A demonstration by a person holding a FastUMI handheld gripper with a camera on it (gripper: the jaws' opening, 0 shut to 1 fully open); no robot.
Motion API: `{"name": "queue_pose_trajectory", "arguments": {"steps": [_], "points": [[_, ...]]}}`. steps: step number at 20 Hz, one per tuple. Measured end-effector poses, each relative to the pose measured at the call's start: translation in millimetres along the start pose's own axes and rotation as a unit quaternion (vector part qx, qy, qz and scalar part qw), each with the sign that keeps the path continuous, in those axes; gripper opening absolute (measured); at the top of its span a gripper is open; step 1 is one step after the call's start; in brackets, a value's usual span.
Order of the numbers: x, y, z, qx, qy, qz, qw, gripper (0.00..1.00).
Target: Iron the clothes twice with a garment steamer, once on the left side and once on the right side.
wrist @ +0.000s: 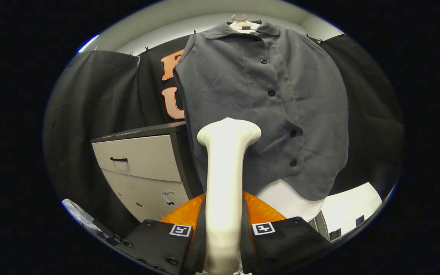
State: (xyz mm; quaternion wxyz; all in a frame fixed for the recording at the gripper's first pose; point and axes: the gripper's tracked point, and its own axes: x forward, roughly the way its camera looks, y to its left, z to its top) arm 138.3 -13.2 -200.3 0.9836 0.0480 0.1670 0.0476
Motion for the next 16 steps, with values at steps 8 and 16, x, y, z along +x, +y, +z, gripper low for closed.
{"name": "queue_pose_trajectory", "arguments": {"steps": [8, 16], "points": [[-41, -5, 104, 0.013, -0.086, 0.005, 0.996, 0.44], [-62, -36, 190, -0.005, -0.137, -0.007, 0.99, 0.43]]}}
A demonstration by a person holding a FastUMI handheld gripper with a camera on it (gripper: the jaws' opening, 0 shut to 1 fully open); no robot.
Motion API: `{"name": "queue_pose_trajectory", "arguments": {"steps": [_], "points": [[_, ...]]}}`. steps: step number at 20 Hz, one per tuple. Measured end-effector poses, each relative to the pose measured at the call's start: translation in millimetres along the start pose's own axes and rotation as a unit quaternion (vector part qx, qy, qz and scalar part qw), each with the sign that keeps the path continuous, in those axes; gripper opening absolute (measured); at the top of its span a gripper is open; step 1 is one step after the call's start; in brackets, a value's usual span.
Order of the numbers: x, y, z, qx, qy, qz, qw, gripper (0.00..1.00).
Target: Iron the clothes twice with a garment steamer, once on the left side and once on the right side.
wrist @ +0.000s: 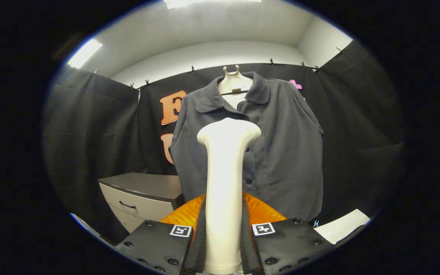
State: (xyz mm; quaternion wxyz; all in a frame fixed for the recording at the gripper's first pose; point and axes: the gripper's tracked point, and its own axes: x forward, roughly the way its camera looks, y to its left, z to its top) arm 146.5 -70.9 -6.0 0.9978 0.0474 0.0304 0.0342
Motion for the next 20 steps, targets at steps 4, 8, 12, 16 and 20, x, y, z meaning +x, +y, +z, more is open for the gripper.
{"name": "queue_pose_trajectory", "arguments": {"steps": [4, 8, 12, 16, 20], "points": [[9, -35, 25, 0.002, -0.019, -0.021, 1.0, 0.43], [25, -65, 43, -0.008, -0.026, -0.039, 0.999, 0.43], [47, -91, 53, -0.009, -0.027, -0.056, 0.998, 0.43], [60, -104, 48, -0.004, -0.021, -0.067, 0.998, 0.43], [67, -109, 38, -0.004, -0.014, -0.073, 0.997, 0.43]]}}
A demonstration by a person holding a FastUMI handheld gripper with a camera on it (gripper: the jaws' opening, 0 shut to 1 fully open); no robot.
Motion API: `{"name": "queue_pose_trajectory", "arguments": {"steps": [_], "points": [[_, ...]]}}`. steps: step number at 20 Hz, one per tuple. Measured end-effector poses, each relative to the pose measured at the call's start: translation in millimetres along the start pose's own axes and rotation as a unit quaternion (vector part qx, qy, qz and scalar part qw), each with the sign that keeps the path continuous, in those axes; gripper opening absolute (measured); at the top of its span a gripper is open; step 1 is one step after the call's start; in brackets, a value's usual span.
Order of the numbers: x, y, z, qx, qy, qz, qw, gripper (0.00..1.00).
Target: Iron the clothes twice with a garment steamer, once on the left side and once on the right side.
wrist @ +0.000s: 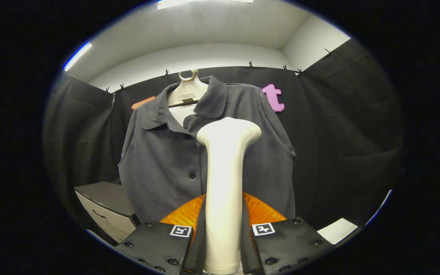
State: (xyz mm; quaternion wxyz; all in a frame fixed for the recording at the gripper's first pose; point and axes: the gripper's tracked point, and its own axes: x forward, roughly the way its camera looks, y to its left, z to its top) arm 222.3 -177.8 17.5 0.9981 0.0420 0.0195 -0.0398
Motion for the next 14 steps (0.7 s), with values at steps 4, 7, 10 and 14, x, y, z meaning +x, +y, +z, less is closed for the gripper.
{"name": "queue_pose_trajectory", "arguments": {"steps": [4, 7, 10, 14], "points": [[2, -5, -11, 0.0, 0.011, -0.006, 1.0, 0.43], [-2, -9, -20, -0.005, 0.015, -0.013, 1.0, 0.43], [-8, -13, -32, -0.006, 0.024, -0.016, 1.0, 0.43], [-17, -16, -55, -0.007, 0.04, -0.02, 0.999, 0.43]]}}
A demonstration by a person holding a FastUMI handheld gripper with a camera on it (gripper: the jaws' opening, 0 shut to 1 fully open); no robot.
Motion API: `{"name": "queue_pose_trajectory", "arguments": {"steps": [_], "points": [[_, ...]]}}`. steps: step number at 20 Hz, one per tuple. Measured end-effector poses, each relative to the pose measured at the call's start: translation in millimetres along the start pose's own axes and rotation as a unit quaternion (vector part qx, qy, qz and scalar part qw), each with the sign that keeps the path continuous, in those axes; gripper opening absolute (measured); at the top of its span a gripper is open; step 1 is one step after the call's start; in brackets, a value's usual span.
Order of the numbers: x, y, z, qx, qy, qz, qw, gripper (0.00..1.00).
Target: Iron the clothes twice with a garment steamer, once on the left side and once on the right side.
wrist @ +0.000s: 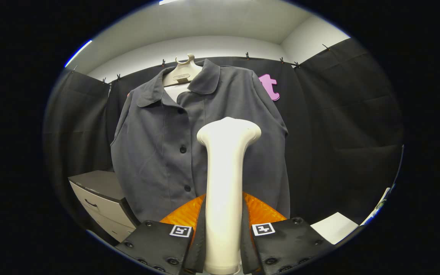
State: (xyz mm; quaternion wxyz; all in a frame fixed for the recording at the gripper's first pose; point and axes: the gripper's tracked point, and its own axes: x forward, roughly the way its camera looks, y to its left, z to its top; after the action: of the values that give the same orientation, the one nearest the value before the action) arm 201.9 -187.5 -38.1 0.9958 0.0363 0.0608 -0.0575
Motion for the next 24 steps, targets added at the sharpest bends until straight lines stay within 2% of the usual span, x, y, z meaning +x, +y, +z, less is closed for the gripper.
{"name": "queue_pose_trajectory", "arguments": {"steps": [24], "points": [[-45, -19, -169, 0.034, 0.131, -0.038, 0.99, 0.44]]}}
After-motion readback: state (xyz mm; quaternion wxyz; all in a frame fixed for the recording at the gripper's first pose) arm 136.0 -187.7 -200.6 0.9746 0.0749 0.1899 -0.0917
